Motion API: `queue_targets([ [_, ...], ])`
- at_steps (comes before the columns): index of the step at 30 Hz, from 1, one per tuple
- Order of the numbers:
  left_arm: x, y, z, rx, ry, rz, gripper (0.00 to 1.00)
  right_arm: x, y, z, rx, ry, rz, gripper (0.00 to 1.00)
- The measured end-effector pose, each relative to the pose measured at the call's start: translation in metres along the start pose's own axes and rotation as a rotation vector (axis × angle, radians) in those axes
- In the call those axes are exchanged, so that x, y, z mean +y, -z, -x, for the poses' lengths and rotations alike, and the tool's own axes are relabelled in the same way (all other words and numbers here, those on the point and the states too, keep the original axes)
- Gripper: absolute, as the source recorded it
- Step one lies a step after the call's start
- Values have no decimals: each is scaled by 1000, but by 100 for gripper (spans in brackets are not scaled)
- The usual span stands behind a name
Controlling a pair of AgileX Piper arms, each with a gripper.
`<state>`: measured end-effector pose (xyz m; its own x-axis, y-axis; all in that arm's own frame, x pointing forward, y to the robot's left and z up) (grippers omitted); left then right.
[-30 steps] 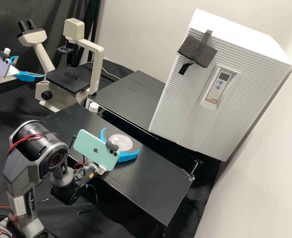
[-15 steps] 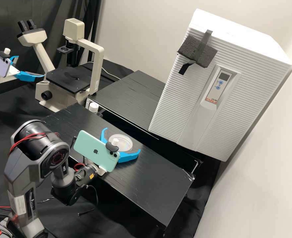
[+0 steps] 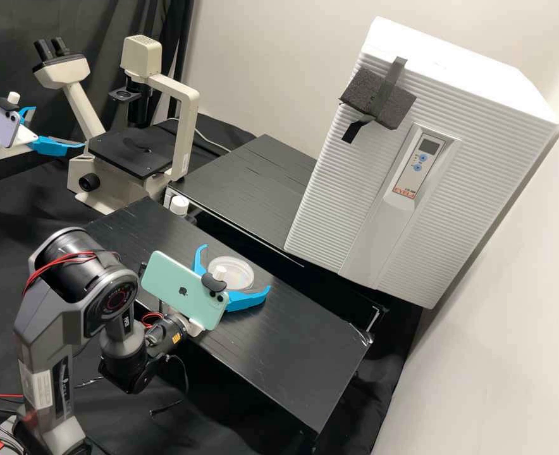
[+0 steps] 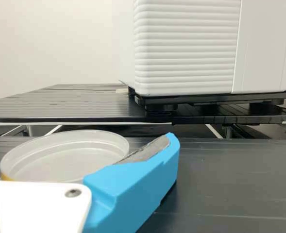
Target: Open the petri dish lid.
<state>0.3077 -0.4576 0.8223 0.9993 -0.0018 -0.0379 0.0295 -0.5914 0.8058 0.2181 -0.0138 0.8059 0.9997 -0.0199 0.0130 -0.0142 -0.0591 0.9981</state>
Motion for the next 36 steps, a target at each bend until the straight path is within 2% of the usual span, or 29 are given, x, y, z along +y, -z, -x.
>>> queue_targets([
  [10, 0, 0, 0, 0, 0, 0, 100, 1, 0, 1, -2, -4, 9, 100],
  [15, 0, 0, 0, 0, 0, 0, 100, 11, 2, 15, -6, -52, 15, 100],
  [23, 0, 0, 0, 0, 0, 0, 100, 19, 7, 30, -13, -97, 7, 100],
  [29, 0, 0, 0, 0, 0, 0, 100, 16, 8, 29, -20, -94, -1, 100],
  [34, 0, 0, 0, 0, 0, 0, 100, 9, 10, 27, -22, -64, 35, 100],
  [36, 0, 0, 0, 0, 0, 0, 100, 8, 11, 25, -19, -63, 37, 100],
])
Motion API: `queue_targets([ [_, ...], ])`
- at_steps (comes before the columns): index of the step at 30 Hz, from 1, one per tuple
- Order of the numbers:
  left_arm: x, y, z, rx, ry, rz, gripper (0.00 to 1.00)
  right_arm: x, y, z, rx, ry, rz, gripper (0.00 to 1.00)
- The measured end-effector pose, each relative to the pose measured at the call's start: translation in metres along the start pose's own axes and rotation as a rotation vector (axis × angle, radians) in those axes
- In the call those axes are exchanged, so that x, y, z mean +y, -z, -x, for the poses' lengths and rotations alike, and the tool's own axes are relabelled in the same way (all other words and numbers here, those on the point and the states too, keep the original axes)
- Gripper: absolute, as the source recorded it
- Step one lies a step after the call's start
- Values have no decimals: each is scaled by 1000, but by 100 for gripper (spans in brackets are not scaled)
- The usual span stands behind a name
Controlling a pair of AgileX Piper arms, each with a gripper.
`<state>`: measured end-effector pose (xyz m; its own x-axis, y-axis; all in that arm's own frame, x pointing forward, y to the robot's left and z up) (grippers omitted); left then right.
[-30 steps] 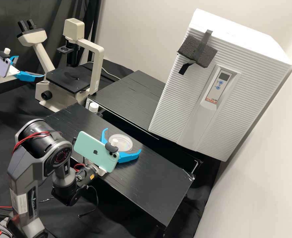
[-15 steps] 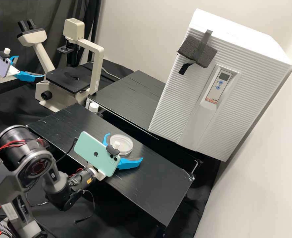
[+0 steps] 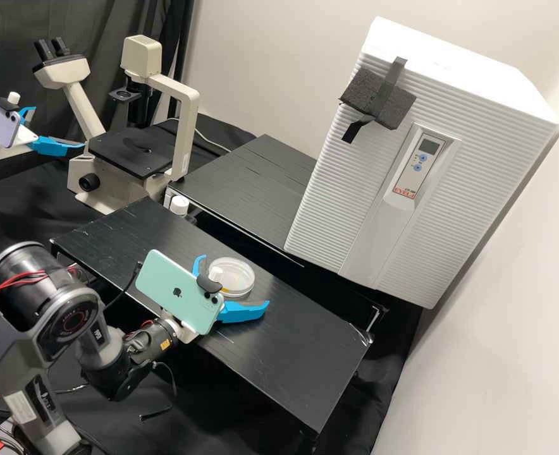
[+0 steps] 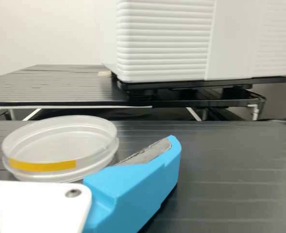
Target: Open the petri dish lid.
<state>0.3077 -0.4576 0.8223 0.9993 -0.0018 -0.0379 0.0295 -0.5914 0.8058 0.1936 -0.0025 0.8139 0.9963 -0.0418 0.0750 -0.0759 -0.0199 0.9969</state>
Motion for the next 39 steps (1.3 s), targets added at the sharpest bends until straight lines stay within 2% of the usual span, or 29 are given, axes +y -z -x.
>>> queue_targets([
  [4, 0, 0, 0, 0, 0, 0, 100, -1, 0, -5, 0, 5, 15, 100],
  [26, 0, 0, 0, 0, 0, 0, 100, 3, 1, -19, -8, -22, -1, 100],
  [27, 0, 0, 0, 0, 0, 0, 100, 3, 1, -19, -8, -22, -1, 0],
  [32, 0, 0, 0, 0, 0, 0, 100, 3, 1, -19, -6, -20, -23, 0],
  [39, 0, 0, 0, 0, 0, 0, 100, 3, 1, -19, -6, -20, -23, 0],
])
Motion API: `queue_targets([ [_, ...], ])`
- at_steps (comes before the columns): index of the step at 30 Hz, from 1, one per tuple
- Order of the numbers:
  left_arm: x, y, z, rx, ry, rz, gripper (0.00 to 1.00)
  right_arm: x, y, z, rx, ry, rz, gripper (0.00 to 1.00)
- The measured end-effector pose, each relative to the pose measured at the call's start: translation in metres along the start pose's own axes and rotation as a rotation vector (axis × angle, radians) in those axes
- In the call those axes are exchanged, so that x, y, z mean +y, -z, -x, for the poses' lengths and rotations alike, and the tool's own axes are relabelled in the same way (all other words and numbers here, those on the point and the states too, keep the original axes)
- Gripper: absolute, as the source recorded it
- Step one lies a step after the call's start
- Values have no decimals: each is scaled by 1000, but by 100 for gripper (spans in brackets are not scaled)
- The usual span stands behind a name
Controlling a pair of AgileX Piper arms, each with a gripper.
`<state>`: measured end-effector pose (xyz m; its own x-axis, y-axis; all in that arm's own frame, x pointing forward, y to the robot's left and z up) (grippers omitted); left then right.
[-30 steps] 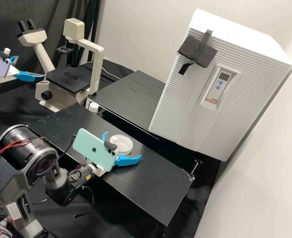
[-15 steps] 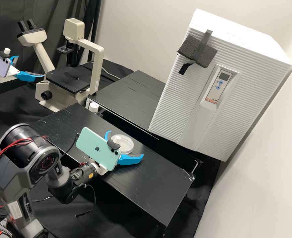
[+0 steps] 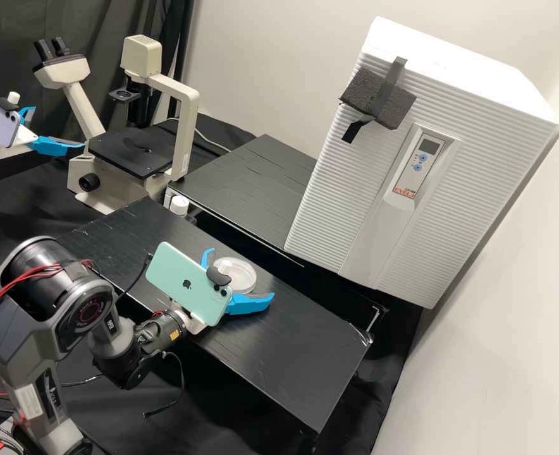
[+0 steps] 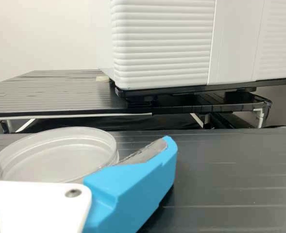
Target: Open the petri dish lid.
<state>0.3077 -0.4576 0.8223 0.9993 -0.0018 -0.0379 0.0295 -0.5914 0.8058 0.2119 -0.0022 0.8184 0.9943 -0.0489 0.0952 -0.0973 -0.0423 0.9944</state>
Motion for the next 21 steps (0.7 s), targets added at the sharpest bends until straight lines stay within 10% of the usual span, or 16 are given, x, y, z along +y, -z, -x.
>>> queue_targets([
  [21, 0, 0, 0, 0, 0, 0, 100, -4, 0, -1, 7, 19, 2, 0],
])
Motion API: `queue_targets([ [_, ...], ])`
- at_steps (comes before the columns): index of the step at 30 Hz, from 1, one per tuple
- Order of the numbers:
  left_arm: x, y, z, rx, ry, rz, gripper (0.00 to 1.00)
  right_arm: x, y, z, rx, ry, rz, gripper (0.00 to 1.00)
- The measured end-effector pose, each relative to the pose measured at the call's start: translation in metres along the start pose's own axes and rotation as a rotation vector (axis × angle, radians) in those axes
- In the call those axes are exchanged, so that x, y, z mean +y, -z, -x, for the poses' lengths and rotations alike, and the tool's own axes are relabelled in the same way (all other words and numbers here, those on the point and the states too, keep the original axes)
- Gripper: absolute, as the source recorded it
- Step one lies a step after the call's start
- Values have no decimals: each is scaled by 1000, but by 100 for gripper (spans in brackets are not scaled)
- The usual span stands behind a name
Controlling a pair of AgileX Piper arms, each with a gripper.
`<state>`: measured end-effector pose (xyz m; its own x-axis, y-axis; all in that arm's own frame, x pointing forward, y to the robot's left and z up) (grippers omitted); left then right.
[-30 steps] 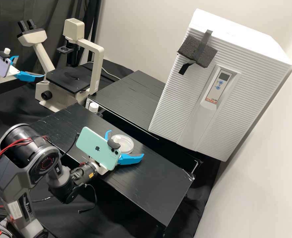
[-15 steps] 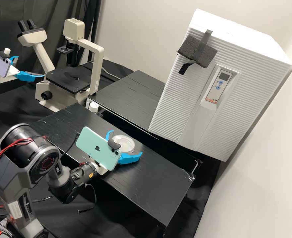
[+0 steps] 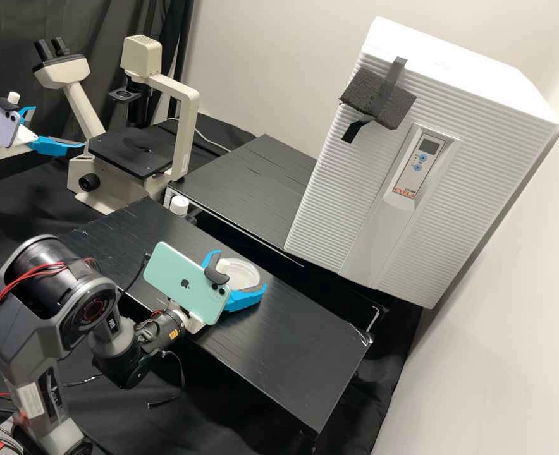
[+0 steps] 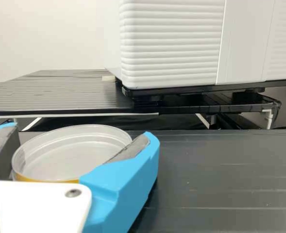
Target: Open the petri dish lid.
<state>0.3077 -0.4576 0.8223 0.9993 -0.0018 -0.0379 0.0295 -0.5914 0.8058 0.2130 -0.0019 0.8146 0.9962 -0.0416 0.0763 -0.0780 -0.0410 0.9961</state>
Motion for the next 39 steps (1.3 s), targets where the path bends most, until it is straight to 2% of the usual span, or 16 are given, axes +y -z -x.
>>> queue_targets([
  [21, 0, 0, 0, 0, 0, 0, 100, 5, 3, 6, 22, 10, -43, 0],
  [25, 0, 0, 0, 0, 0, 0, 100, 15, 3, 14, 27, -34, -86, 0],
  [29, 0, 0, 0, 0, 0, 0, 100, 31, 2, 24, 28, -117, -158, 0],
  [32, 0, 0, 0, 0, 0, 0, 100, 39, 1, 30, 34, -161, -191, 0],
  [36, 0, 0, 0, 0, 0, 0, 100, 40, 3, 35, 52, -157, -186, 0],
  [39, 0, 0, 0, 0, 0, 0, 100, 35, 7, 42, 81, -115, -157, 0],
])
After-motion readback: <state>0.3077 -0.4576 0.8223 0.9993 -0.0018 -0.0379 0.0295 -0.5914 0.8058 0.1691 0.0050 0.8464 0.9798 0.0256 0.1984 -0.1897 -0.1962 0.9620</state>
